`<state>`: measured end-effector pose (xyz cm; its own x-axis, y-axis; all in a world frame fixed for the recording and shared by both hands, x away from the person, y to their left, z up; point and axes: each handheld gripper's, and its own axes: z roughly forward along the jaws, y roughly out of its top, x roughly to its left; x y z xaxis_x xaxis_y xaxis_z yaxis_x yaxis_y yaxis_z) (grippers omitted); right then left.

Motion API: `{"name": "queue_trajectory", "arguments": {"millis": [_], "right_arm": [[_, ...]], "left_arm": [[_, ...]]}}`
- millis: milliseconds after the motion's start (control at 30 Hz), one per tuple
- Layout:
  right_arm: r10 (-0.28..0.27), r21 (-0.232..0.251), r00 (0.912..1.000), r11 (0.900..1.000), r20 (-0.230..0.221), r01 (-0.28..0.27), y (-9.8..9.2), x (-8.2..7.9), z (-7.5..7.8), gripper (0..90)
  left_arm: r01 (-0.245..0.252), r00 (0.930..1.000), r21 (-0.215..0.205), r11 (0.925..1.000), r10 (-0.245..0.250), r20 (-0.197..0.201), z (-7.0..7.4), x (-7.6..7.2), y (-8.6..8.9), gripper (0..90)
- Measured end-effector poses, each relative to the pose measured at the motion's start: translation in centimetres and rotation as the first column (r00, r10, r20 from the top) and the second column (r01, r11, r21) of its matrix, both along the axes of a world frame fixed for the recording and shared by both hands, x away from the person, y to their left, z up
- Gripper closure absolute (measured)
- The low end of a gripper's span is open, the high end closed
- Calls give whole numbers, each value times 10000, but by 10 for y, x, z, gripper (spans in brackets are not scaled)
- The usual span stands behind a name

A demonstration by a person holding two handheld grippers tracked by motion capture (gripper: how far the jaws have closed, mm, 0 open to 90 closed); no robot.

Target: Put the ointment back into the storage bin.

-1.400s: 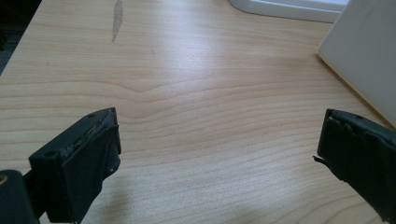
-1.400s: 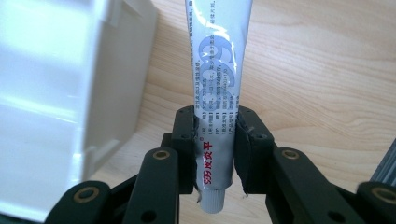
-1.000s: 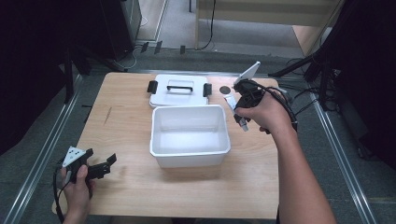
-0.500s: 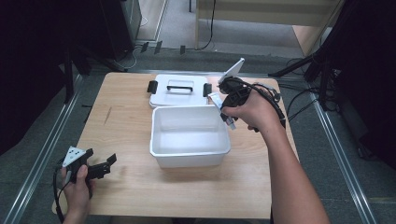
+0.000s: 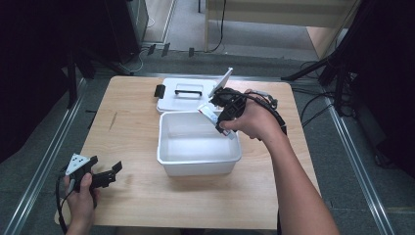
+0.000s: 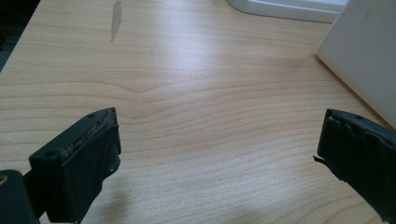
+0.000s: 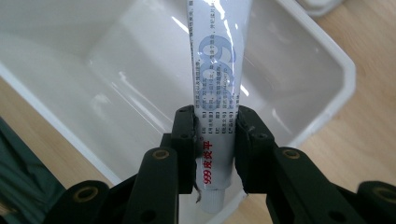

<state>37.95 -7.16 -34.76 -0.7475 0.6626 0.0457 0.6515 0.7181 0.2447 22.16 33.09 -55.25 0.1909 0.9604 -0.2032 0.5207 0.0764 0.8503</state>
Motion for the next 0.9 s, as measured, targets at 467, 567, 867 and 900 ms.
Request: {"name": "queue_trajectory", "arguments": {"millis": [467,567,867,900], "right_arm": [[3999,-541,9121,9164,905,-3965,3,-5,-19,726],[4399,-695,8941,8977,841,-4351,4,-5,-25,725],[4176,-700,9033,9083,983,-4124,-1,0,-34,723],[4199,-721,9019,9073,1015,-4143,-2,1,-35,723]], "left_arm": [[5,10000,2,10000,-5,-4,0,0,0,1],[6,10000,13,10000,-6,-3,0,0,0,1],[-7,10000,7,10000,7,21,0,0,0,1],[-2,10000,15,10000,2,15,0,0,0,1]]}}
